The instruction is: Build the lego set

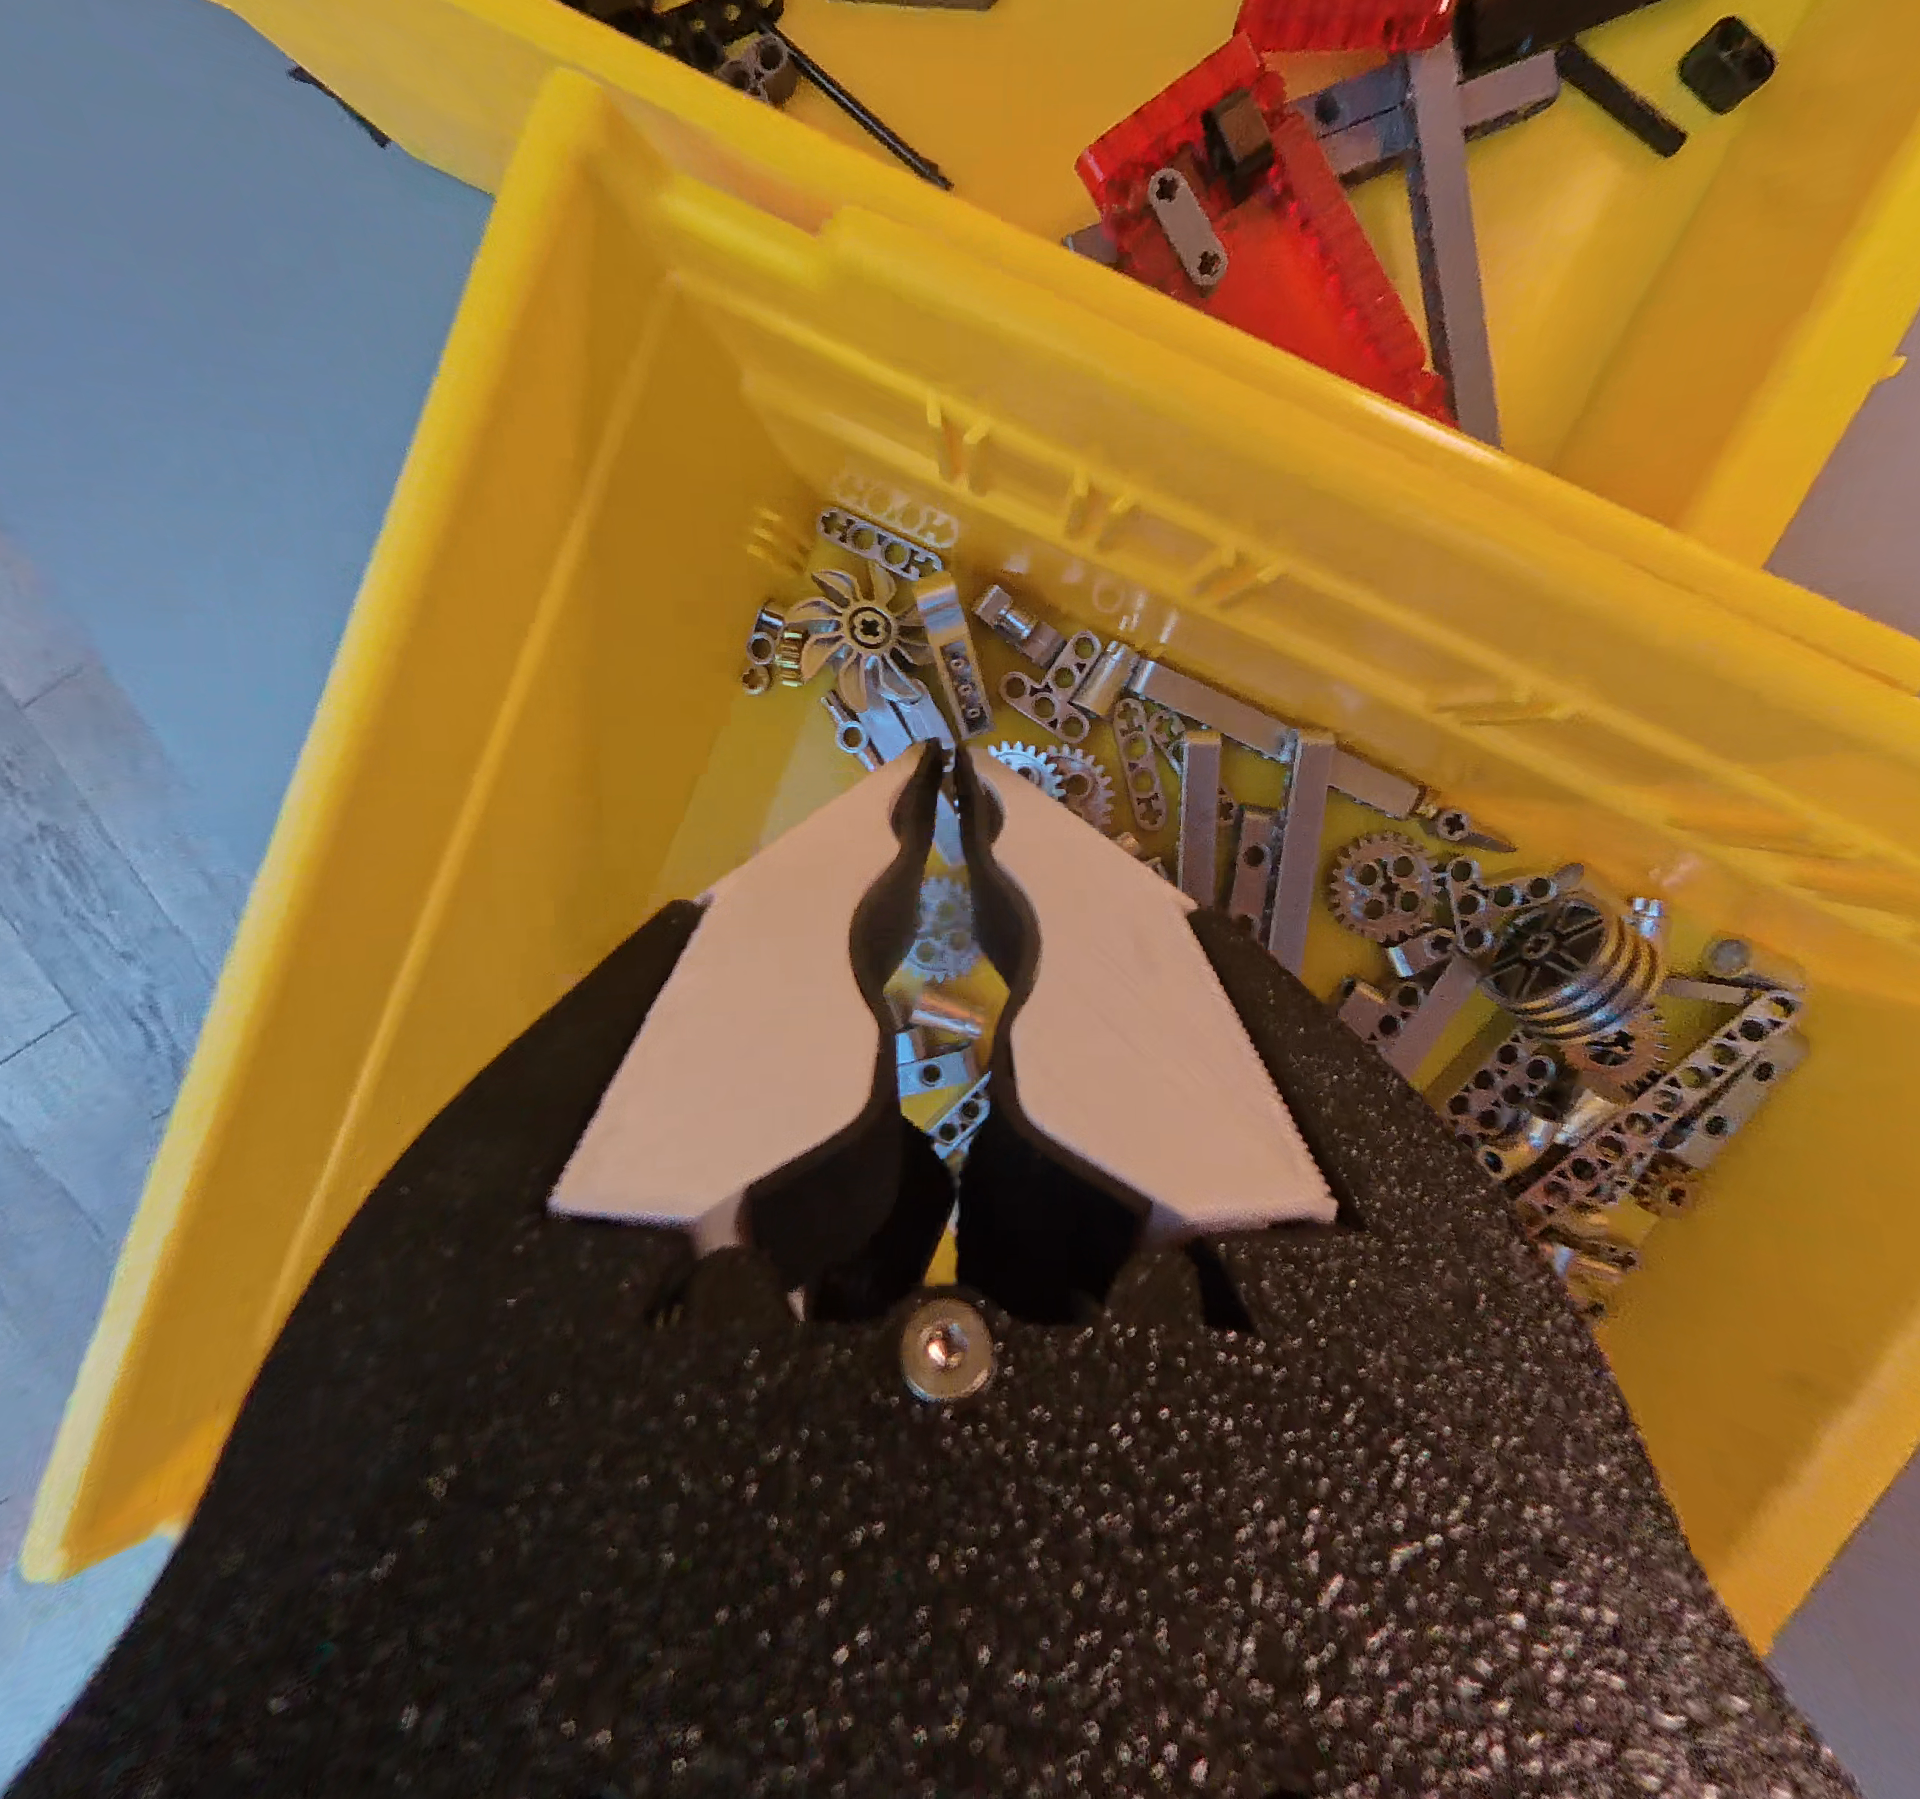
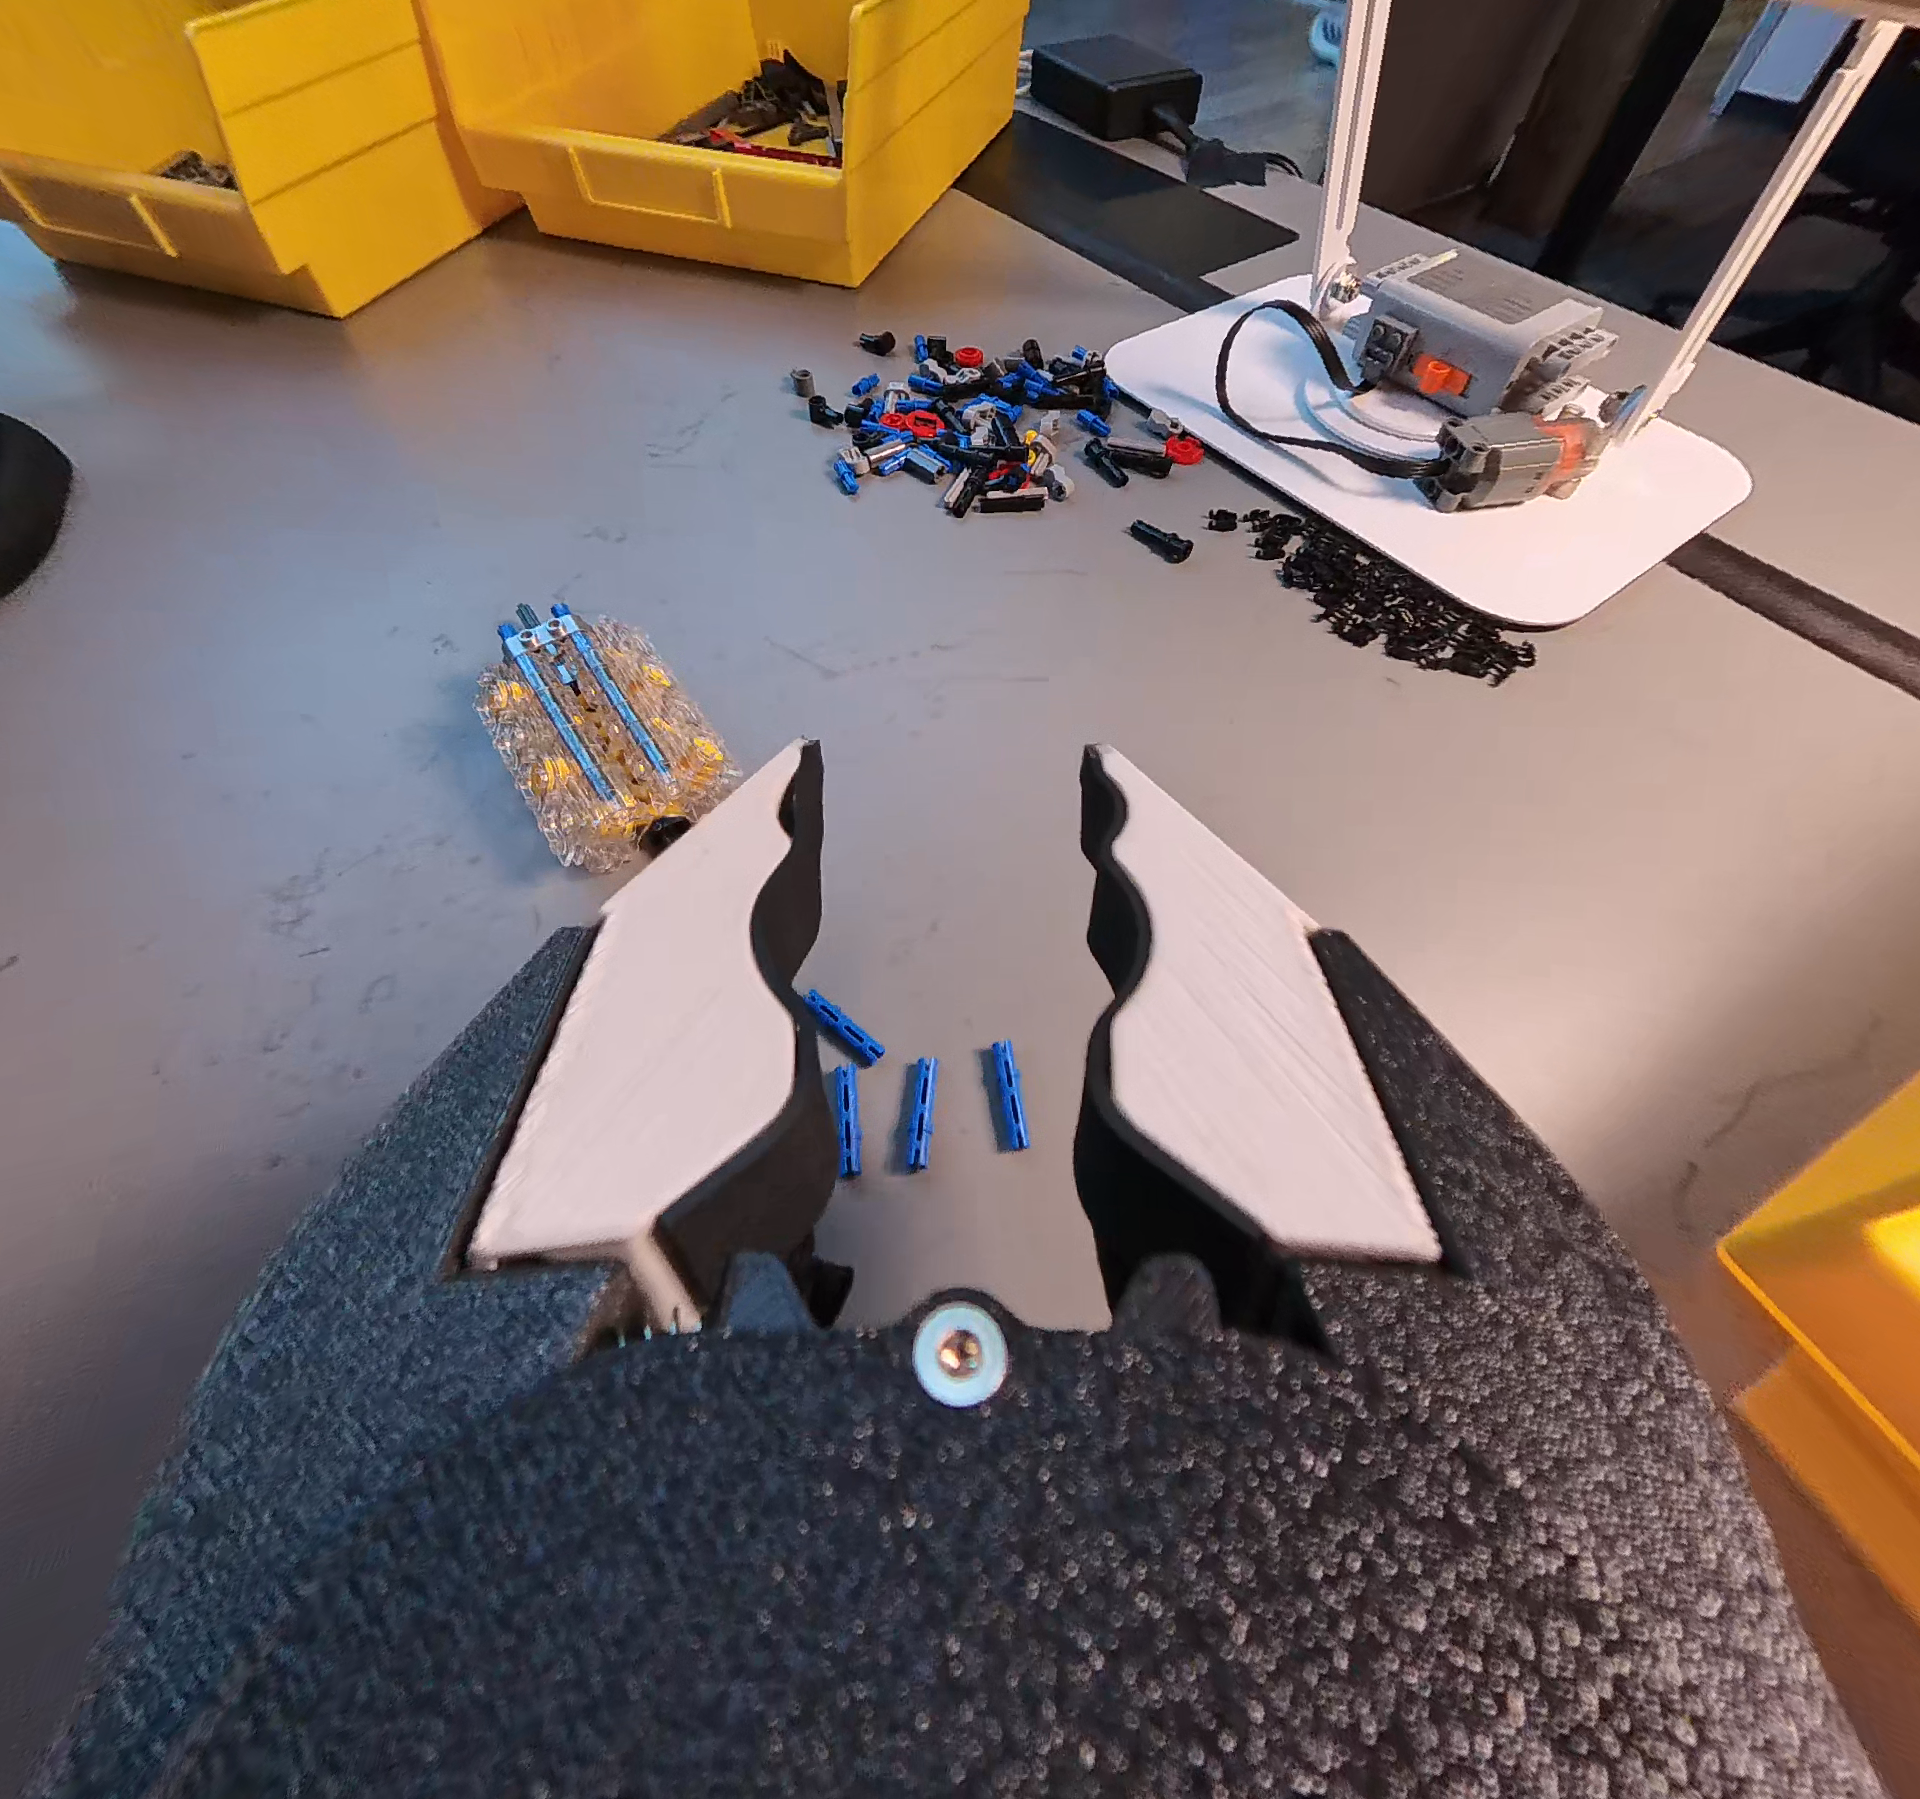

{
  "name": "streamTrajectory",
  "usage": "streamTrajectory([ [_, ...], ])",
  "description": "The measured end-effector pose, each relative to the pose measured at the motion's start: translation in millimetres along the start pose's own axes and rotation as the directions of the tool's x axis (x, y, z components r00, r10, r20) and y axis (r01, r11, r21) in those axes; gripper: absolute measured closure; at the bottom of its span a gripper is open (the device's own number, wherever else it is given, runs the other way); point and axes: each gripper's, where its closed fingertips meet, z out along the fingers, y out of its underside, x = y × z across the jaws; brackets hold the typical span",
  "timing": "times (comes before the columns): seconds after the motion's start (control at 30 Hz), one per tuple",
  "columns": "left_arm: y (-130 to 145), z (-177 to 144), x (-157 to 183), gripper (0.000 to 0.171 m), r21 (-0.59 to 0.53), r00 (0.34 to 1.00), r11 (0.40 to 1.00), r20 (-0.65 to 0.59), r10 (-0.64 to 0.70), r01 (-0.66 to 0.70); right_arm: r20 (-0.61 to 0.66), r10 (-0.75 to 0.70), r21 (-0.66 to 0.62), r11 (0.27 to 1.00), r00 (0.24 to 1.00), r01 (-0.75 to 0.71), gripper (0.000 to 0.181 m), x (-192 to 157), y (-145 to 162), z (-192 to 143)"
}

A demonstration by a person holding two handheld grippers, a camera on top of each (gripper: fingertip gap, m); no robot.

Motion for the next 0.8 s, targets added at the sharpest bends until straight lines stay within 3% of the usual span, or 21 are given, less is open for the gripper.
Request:
streamTrajectory([
  [0.07,-1.3,3.7,2.8,0.15,0.014,0.999,0.999,-0.017,-0.039,0.039,0.006,-0.003,0.006,1.0,1.0,0.003,0.133,-2.1,-0.9,1.9],
  [0.17,-6.2,14.5,1.9,0.139,0.045,0.996,0.995,-0.014,-0.083,0.084,0.009,-0.024,0.002,1.0,1.0,0.024,0.133,-6.4,-0.9,1.9],
  [0.2,-9.3,18.4,2.9,0.142,0.06,0.995,0.993,-0.024,-0.099,0.1,0.008,-0.031,0.0,1.0,1.0,0.031,0.133,-7.2,-0.6,0.8],
  [0.23,-11.5,21.6,3.9,0.159,0.068,0.994,0.992,-0.031,-0.106,0.108,0.005,-0.037,-0.002,0.999,0.999,0.037,0.133,-7.6,-0.8,-1.0],
  [0.3,-11.8,22.5,2.9,0.165,0.058,0.995,0.994,-0.013,-0.096,0.097,-0.003,-0.048,-0.002,0.999,0.999,0.048,0.133,-7.5,-2.1,-7.0],
  [0.4,-20.5,-3.8,4.9,0.165,0.123,0.991,0.983,-0.027,-0.133,0.136,-0.026,-0.063,0.009,0.998,0.998,0.064,0.134,-4.1,-5.9,-22.8],
  [0.5,-44.7,-61.7,13.0,0.166,0.334,0.975,0.916,-0.077,-0.21,0.223,-0.032,-0.064,0.032,0.997,0.997,0.065,0.134,-4.6,-10.2,-37.1],
  [0.57,-71.9,-109.6,44.8,0.165,0.508,0.957,0.814,-0.207,-0.201,0.281,-0.018,-0.087,0.054,0.995,0.996,0.088,0.133,-11.0,-17.2,-40.1],
  [0.63,-100.6,-152.6,100.5,0.165,0.64,0.921,0.69,-0.376,-0.104,0.339,0.005,-0.122,0.088,0.989,0.993,0.121,0.131,-21.7,-29.9,-35.8],
  [0.7,-123.5,-179.3,167.8,0.165,0.699,0.85,0.582,-0.526,0.024,0.415,0.04,-0.171,0.133,0.977,0.985,0.164,0.126,-38.3,-48.2,-24.9],
  [0.8,-146.3,-183.2,269.7,0.165,0.685,0.71,0.502,-0.68,0.183,0.527,0.068,-0.284,0.199,0.943,0.957,0.266,0.117,-68.6,-79.7,-3.9],
])
